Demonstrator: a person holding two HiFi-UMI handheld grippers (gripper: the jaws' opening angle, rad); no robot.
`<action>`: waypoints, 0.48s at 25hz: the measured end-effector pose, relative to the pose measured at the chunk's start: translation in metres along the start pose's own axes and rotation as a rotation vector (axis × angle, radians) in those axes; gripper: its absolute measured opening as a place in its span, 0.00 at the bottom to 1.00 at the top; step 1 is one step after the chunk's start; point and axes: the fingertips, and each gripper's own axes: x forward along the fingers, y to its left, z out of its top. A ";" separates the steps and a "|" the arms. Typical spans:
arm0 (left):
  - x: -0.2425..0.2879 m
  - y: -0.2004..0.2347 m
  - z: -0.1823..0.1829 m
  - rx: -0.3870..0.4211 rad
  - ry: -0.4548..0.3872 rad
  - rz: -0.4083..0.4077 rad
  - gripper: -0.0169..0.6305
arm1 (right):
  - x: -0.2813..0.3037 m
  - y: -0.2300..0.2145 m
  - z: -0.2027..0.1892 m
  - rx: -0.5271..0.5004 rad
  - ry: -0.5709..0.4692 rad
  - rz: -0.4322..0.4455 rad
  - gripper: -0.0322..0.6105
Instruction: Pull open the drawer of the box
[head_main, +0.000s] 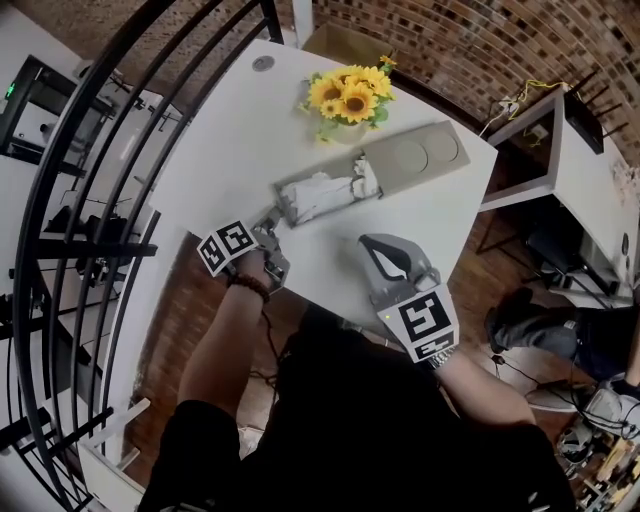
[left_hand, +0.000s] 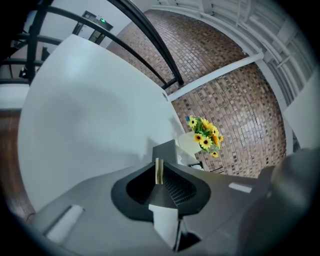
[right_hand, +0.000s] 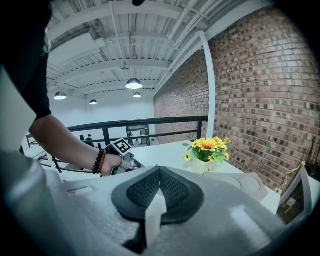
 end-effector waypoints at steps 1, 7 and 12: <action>-0.002 -0.001 0.001 0.004 -0.006 0.005 0.13 | -0.001 0.000 0.001 0.001 -0.002 0.000 0.04; -0.018 -0.007 0.005 0.041 -0.051 0.034 0.14 | -0.010 0.003 0.004 0.001 -0.025 0.004 0.04; -0.036 -0.032 -0.002 0.103 -0.084 0.014 0.07 | -0.022 0.007 0.003 0.002 -0.043 0.003 0.04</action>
